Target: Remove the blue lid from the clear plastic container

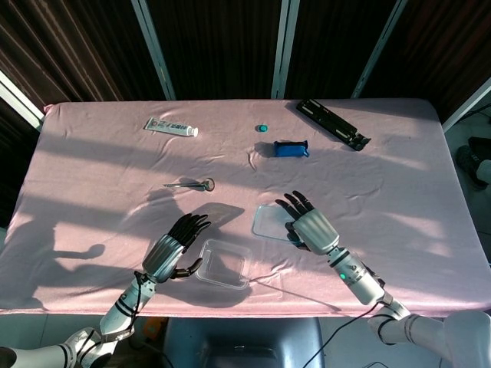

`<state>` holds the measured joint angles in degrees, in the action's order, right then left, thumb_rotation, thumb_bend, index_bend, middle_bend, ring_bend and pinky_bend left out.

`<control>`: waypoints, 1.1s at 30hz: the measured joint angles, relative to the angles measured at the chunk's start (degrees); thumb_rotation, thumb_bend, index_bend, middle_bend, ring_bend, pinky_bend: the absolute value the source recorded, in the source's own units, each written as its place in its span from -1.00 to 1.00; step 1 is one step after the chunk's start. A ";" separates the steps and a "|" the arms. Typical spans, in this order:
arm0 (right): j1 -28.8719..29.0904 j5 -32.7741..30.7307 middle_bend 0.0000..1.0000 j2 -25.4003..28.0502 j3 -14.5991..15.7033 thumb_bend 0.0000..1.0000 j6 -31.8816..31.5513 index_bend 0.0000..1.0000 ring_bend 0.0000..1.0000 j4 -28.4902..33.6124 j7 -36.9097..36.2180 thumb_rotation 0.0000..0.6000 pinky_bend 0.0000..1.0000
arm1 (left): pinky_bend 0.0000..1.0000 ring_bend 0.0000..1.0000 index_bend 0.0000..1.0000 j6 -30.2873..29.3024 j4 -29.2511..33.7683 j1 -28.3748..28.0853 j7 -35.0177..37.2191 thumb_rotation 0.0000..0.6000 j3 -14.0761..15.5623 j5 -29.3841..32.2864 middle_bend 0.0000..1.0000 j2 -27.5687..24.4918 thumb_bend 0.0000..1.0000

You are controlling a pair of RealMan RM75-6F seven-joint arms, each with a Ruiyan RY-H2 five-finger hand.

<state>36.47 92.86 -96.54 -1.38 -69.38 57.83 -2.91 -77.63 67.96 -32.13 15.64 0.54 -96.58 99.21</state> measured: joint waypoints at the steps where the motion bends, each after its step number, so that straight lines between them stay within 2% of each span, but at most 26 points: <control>1: -0.06 -0.28 -0.63 -0.24 0.22 0.57 0.91 -0.12 -0.88 -0.77 -0.04 1.00 -0.89 | -1.00 -1.00 -1.00 -0.02 -0.21 0.13 0.04 1.00 0.07 0.06 -1.00 -0.02 -0.25; 4: -0.09 -1.27 -0.77 -0.58 0.51 0.14 3.45 -0.61 -0.96 -1.28 0.07 1.00 -0.97 | -1.00 -1.00 -1.00 -0.18 -0.74 0.56 0.31 1.00 0.19 0.32 -1.00 -0.14 -0.25; 6: -0.06 -1.91 -0.84 -0.46 0.54 -0.18 4.64 -0.86 -0.99 -0.92 0.32 1.00 -1.00 | -1.00 -1.00 -1.00 -0.22 -0.95 0.75 0.52 1.00 0.18 0.52 -1.00 -0.24 -0.25; 9: -0.07 -2.57 -0.91 0.51 0.56 -0.54 5.73 -0.99 -1.00 0.67 1.24 1.00 -1.00 | -1.00 -1.00 -1.00 -0.17 -0.98 1.04 0.92 1.00 0.25 0.80 -1.00 -0.52 -0.25; 12: -0.19 -3.24 -0.95 2.18 0.62 -0.75 6.74 -1.00 -1.00 2.98 2.42 1.00 -1.00 | -1.00 -1.00 -1.00 -0.05 -0.44 1.35 1.54 1.00 0.46 1.03 -1.00 -0.99 -0.25; 18: -0.88 -4.24 -0.98 6.63 0.67 -0.82 7.45 -1.00 -1.00 8.85 3.74 1.00 -1.00 | -1.00 -1.00 -1.00 0.56 2.78 1.81 3.20 1.00 0.97 1.46 -1.00 -2.99 -0.26; 24: -2.44 -4.23 -1.00 12.26 1.19 -0.82 6.17 -1.00 -1.00 15.37 4.51 1.00 -1.00 | -1.00 -1.00 -1.00 -0.21 7.63 2.64 3.81 1.00 1.93 0.73 -1.00 -7.36 -0.26; 29: -5.34 -4.31 -1.00 19.53 3.07 -0.82 4.30 -1.00 -1.00 23.64 5.73 1.00 -1.00 | -1.00 -1.00 -1.00 -1.60 12.17 4.68 0.84 1.00 4.19 -0.05 -1.00 -14.66 -0.26; 33: -10.09 -5.98 -1.00 26.78 5.29 -0.82 1.03 -1.00 -1.00 32.48 9.76 1.00 -1.00 | -1.00 -1.00 -1.00 -2.45 16.91 7.84 -4.45 1.00 6.90 1.03 -1.00 -23.27 -0.26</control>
<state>26.38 86.88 -69.76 3.91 -68.36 90.31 6.85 -80.08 84.87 -24.29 11.19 7.44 -95.55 75.94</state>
